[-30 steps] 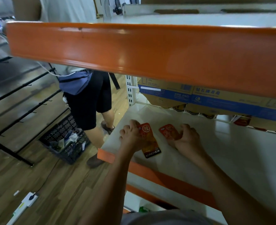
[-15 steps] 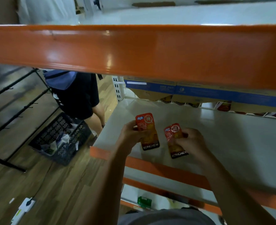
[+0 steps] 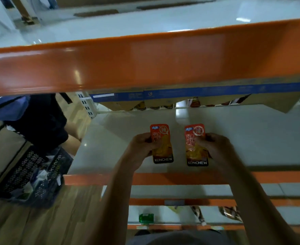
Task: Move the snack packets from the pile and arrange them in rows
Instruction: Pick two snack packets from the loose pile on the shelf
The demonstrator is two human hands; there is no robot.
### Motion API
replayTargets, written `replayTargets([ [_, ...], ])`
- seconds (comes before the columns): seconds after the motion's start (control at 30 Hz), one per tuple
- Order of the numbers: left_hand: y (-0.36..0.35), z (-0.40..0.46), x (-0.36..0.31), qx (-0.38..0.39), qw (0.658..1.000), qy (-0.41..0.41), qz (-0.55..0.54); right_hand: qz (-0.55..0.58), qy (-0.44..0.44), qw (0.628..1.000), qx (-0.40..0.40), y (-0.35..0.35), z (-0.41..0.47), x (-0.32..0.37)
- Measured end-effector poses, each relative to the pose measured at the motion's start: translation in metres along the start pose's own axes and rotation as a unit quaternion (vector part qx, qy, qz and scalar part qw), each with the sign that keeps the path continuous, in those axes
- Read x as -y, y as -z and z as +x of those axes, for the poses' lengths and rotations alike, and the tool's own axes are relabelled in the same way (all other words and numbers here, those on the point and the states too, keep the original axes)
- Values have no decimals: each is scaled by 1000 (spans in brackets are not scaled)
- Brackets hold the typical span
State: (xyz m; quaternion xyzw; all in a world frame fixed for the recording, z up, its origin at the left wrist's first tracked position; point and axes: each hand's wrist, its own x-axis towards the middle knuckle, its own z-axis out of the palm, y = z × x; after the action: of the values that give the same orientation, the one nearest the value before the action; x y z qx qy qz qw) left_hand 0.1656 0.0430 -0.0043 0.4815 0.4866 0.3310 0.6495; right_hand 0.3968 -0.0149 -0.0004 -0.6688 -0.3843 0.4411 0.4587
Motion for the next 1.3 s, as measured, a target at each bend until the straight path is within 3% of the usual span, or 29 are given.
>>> replayTargets([
  [0.1, -36, 2, -1, 46, 999, 0, 26, 2, 7, 1000, -31, 38, -13, -9],
  [0.3, -120, -4, -1, 111, 993, 6, 41, 136, -9, 987, -90, 123, -48, -22],
  [0.77, -331, -31, 26, 192, 980, 23, 50, 148, -22, 958, -243, 301, -134, -86],
  [1.13, -468, -38, 51, 317, 942, 66, 84, 181, -59, 909, -370, 399, -186, -146],
  [1.3, -530, -27, 56, 380, 915, 69, 115, 216, -74, 870, -436, 443, -200, -155],
])
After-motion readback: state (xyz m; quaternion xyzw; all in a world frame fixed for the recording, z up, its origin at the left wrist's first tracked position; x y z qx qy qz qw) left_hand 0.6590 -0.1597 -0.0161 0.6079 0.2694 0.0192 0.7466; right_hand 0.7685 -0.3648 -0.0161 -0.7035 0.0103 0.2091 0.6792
